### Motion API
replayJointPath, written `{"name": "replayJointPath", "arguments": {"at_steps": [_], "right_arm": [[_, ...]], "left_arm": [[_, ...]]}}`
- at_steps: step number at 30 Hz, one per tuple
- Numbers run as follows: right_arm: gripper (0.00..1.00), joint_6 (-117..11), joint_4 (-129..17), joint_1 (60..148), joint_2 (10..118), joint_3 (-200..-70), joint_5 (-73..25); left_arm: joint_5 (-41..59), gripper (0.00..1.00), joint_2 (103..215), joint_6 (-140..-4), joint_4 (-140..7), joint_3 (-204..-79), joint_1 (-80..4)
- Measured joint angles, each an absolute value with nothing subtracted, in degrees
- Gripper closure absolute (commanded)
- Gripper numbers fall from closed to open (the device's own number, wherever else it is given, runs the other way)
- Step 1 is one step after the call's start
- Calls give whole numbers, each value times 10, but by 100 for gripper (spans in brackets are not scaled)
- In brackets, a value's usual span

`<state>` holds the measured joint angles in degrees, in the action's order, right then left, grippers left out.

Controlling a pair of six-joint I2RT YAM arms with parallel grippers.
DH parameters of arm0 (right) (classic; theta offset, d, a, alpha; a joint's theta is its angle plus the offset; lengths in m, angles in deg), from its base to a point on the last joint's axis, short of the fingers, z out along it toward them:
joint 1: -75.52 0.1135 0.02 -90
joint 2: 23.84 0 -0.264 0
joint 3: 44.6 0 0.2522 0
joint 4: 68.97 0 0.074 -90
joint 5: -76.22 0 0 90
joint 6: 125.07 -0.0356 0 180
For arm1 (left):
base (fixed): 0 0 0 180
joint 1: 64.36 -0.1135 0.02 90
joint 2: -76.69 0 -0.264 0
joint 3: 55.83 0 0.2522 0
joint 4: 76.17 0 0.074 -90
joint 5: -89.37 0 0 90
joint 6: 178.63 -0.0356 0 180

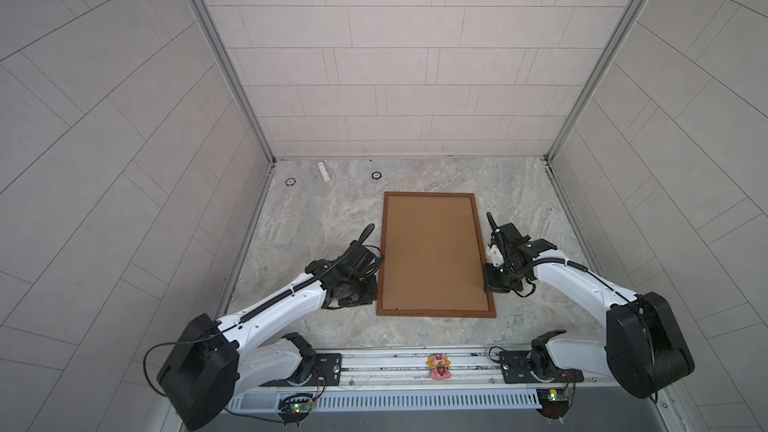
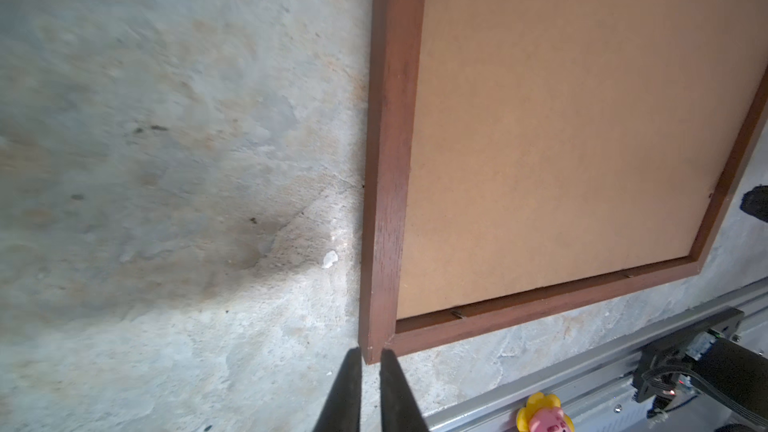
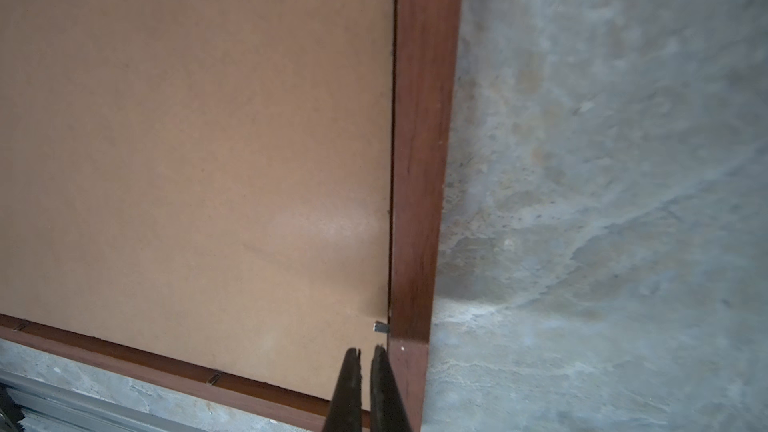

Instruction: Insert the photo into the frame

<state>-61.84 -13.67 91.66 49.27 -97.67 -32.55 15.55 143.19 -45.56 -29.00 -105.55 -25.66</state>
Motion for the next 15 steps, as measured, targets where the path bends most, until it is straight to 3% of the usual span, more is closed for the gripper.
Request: {"name": "replayJointPath", "arguments": {"at_steps": [15], "right_arm": [[100,-634,-191,918,407,-946,-343]], "left_arm": [[118,96,1499,-393,-334,-1067,-119]]}}
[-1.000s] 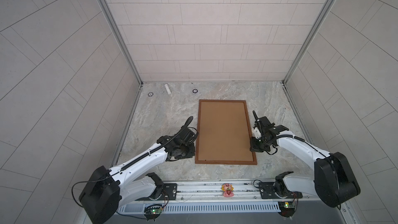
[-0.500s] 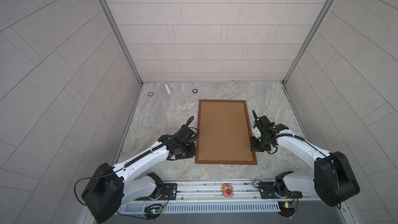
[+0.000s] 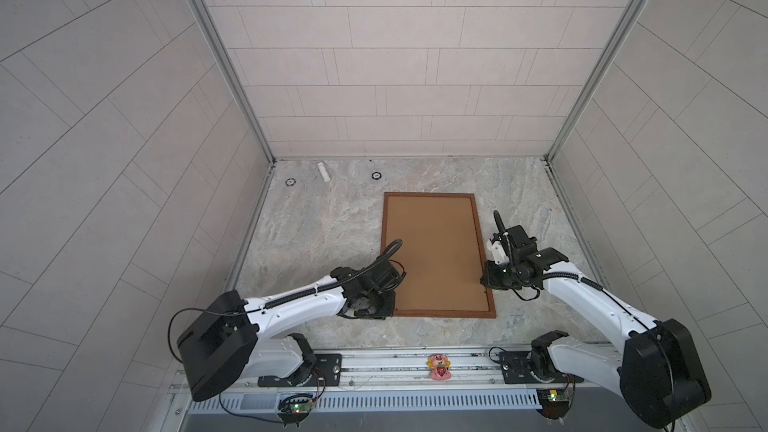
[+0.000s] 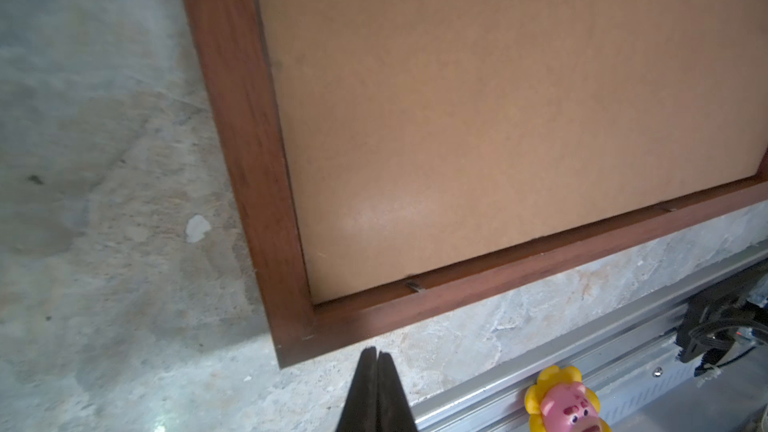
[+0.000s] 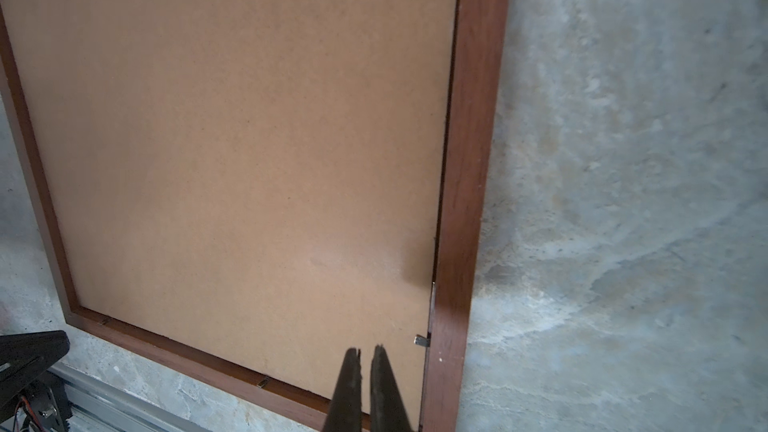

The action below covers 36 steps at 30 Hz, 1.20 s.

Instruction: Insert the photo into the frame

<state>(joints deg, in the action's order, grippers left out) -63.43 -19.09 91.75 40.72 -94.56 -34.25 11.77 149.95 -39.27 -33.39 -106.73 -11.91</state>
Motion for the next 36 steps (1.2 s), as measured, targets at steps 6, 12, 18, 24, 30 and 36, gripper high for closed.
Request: {"name": "replayJointPath", "arguments": {"at_steps": [6,12,18,24,30,36], "right_arm": [[100,-641,-212,918,399,-926,-348],[100,-644,-223,918,398,-924,-354],[100,-646,-233,918,397,-921,-354],[100,-647,-239,918,397,-920,-354],[100,-651,-242,918,397,-920,-354],[100,-651,-243,918,397,-920,-354]], "left_arm": [[85,96,1511,-363,-350,-1071,-92],[73,96,1533,-348,-363,-1080,-80],[63,96,1536,-340,-369,-1081,-76],[63,96,1546,-333,-373,-1085,-73],[64,96,1546,-330,-373,-1087,-70],[66,96,1555,-330,-373,-1089,-69]]}}
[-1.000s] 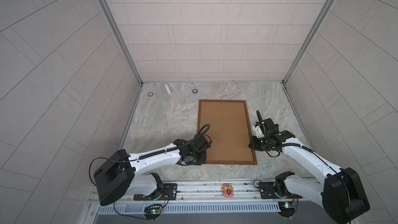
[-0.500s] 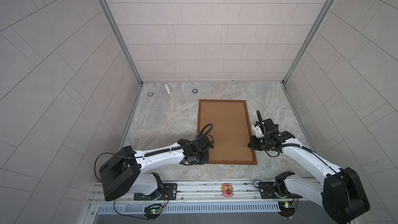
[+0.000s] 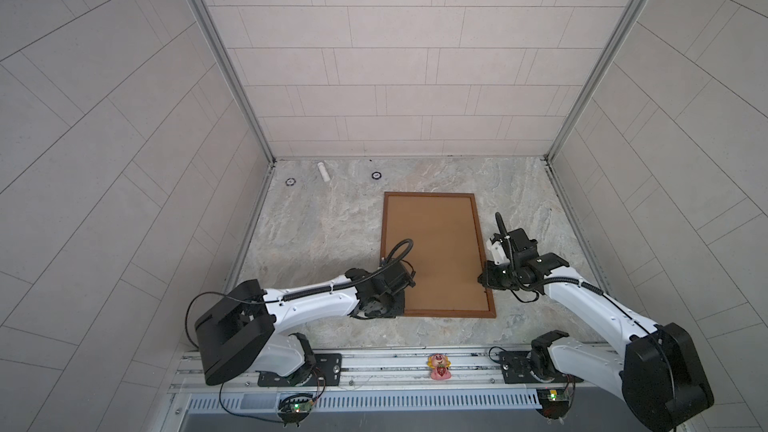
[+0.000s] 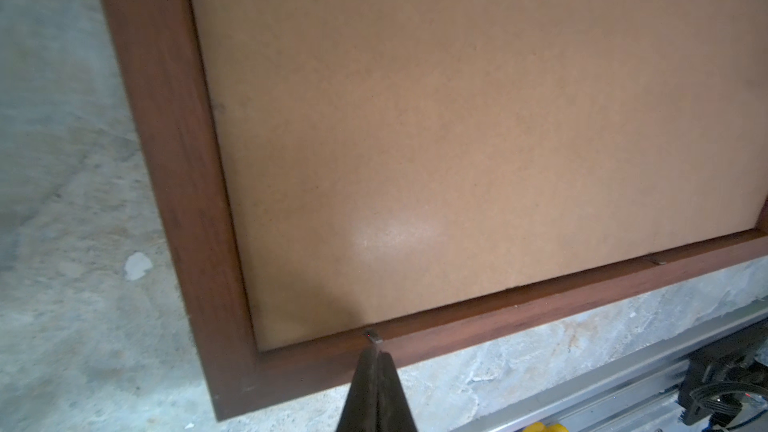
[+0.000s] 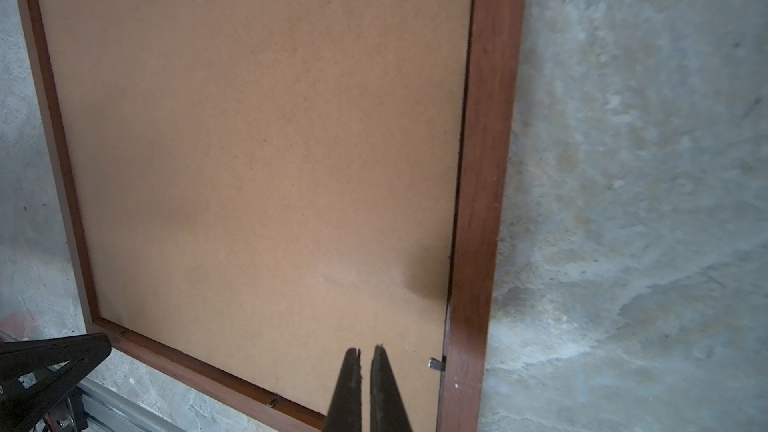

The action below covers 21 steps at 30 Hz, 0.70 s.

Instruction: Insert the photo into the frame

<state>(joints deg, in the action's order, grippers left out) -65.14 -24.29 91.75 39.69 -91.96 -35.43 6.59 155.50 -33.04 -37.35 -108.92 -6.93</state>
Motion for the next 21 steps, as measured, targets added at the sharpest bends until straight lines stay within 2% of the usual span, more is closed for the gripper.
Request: {"name": "replayJointPath", "arguments": {"at_steps": [21], "right_arm": [[100,-651,-250,918,408,-920,-355]], "left_arm": [[58,96,1573,-329,-376,-1097,-68]]}}
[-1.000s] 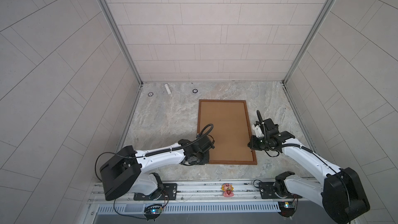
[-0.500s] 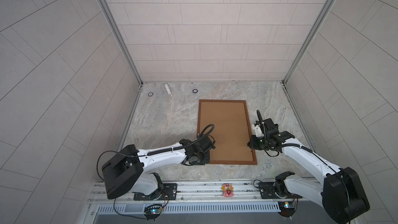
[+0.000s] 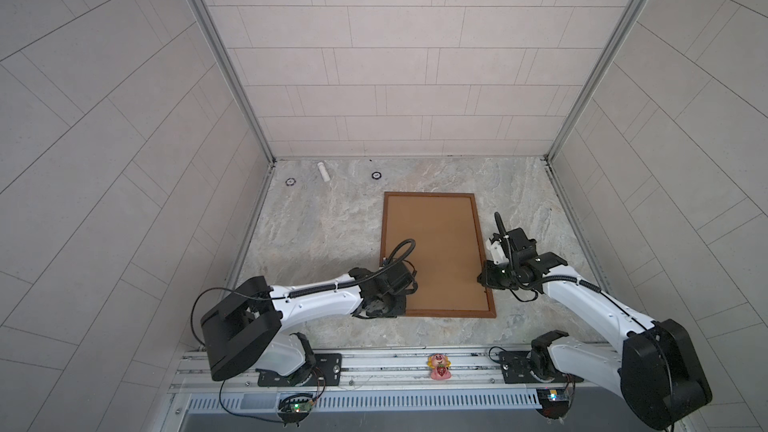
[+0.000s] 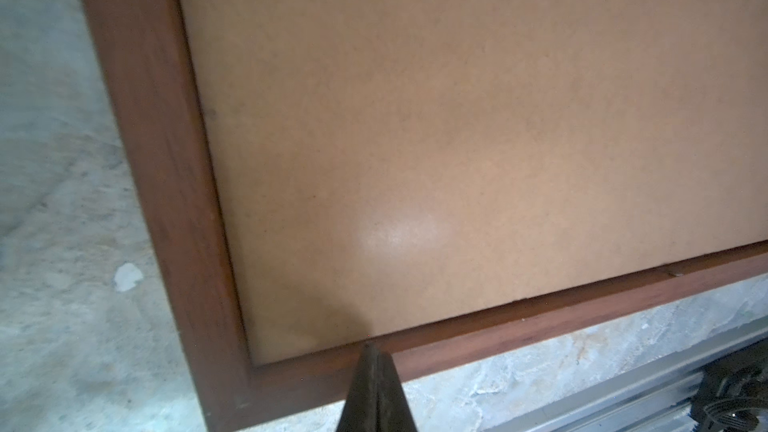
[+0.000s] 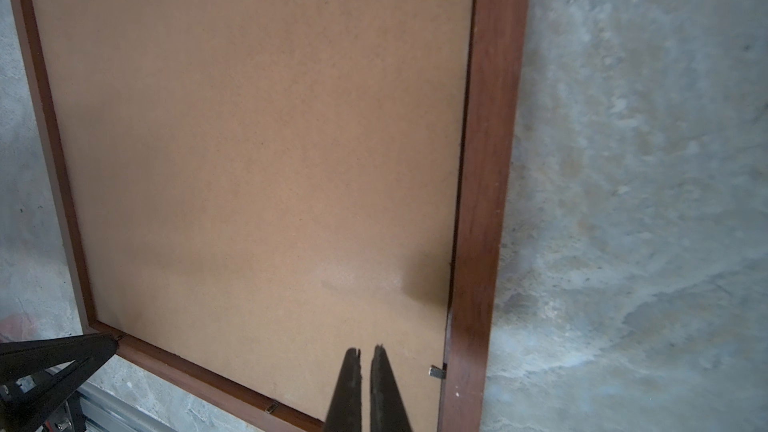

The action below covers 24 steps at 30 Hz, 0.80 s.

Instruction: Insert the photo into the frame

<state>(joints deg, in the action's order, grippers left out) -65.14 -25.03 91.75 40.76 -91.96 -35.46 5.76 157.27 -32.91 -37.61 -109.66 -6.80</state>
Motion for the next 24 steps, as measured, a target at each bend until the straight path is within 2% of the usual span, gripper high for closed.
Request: {"name": "replayJointPath", "arguments": {"at_steps": [24], "right_arm": [[100,-651,-245,918,406,-922,-354]], "left_arm": [[22,97,1625,-331,-365,-1131,-66]]}}
